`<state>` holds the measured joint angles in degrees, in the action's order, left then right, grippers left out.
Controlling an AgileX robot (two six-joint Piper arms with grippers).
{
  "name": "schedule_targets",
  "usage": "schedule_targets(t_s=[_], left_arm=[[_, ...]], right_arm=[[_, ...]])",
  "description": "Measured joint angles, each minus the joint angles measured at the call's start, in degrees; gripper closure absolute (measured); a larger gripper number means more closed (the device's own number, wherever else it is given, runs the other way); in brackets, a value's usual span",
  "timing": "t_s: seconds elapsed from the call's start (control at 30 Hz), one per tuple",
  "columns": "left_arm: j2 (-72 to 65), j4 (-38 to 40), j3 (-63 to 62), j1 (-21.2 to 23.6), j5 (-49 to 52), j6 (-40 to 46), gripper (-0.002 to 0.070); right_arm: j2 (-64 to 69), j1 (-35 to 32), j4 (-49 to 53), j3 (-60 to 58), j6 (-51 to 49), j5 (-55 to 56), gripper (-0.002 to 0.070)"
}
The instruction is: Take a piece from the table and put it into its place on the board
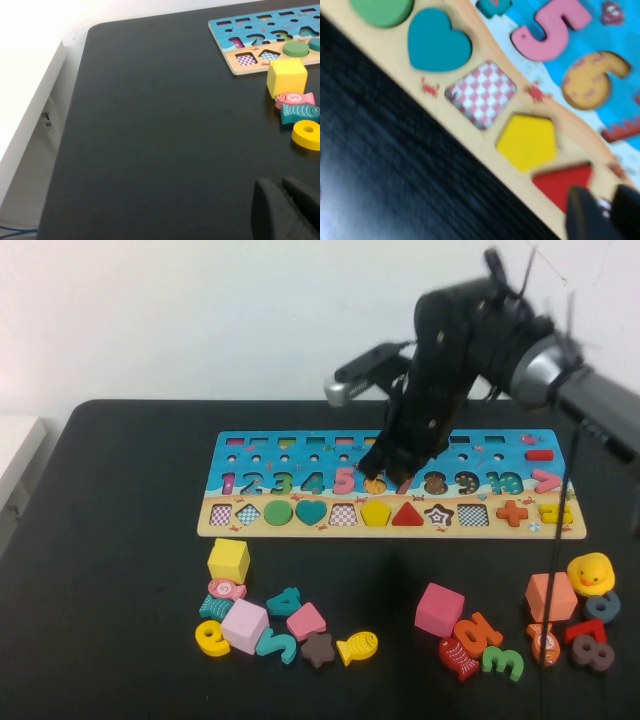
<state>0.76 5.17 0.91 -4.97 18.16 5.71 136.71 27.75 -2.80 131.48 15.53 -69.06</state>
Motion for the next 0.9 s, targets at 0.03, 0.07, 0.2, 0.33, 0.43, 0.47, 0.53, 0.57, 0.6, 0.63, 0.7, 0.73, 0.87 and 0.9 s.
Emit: schedule_targets(t_s=[0.03,0.07,0.2,0.33,0.43,0.47,0.53,0.57,0.6,0.63,0.7,0.73,0.87,0.9], left_arm=[[0.00,0.00,0.00,0.00,0.00,0.00,0.0677],[0.00,0.00,0.00,0.00,0.00,0.00,0.0677],[0.00,0.00,0.00,0.00,0.00,0.00,0.0677],[0.00,0.00,0.00,0.00,0.00,0.00,0.0677],[0.00,0.00,0.00,0.00,0.00,0.00,0.0677],[0.00,0.00,0.00,0.00,0.00,0.00,0.0677],[0.00,0.00,0.00,0.00,0.00,0.00,0.0677],[0.00,0.00,0.00,0.00,0.00,0.00,0.0677],[0.00,0.00,0.00,0.00,0.00,0.00,0.0677],[0.00,0.00,0.00,0.00,0.00,0.00,0.0677],[0.00,0.00,0.00,0.00,0.00,0.00,0.0677],[0.00,0.00,0.00,0.00,0.00,0.00,0.0677],[0.00,0.00,0.00,0.00,0.00,0.00,0.0677],[0.00,0.00,0.00,0.00,0.00,0.00,0.0677]], right_arm=[[-1.11,0.00,0.52,0.00,0.64,-0.74,0.0568],[-2.35,0.00,0.96,0.00,1.03,-1.00,0.0599],[-8.54,0.00,3.13,0.12,1.96,-1.64,0.0657],[-17.54,0.00,6.76,0.15,2.49,-1.64,0.0657],[-24.05,0.00,8.49,-0.66,2.62,-1.64,0.0657],[-26.28,0.00,9.14,-1.31,2.75,-1.64,0.0657],[-30.14,0.00,10.63,-2.65,2.75,-1.72,0.0657],[-32.13,0.00,11.52,-3.42,2.75,-1.72,0.0657],[-34.07,0.00,12.36,-4.22,2.75,-1.72,0.0657],[-35.93,0.00,13.01,-5.07,2.75,-1.72,0.0657],[-39.20,0.00,13.94,-6.97,1.73,-1.72,0.0657],[-41.02,0.00,14.12,-8.20,0.74,-1.72,0.0657],[-48.00,0.00,14.68,-14.25,-3.71,-1.72,0.0657],[-49.82,0.00,14.82,-16.06,-4.46,-1.72,0.0657]])
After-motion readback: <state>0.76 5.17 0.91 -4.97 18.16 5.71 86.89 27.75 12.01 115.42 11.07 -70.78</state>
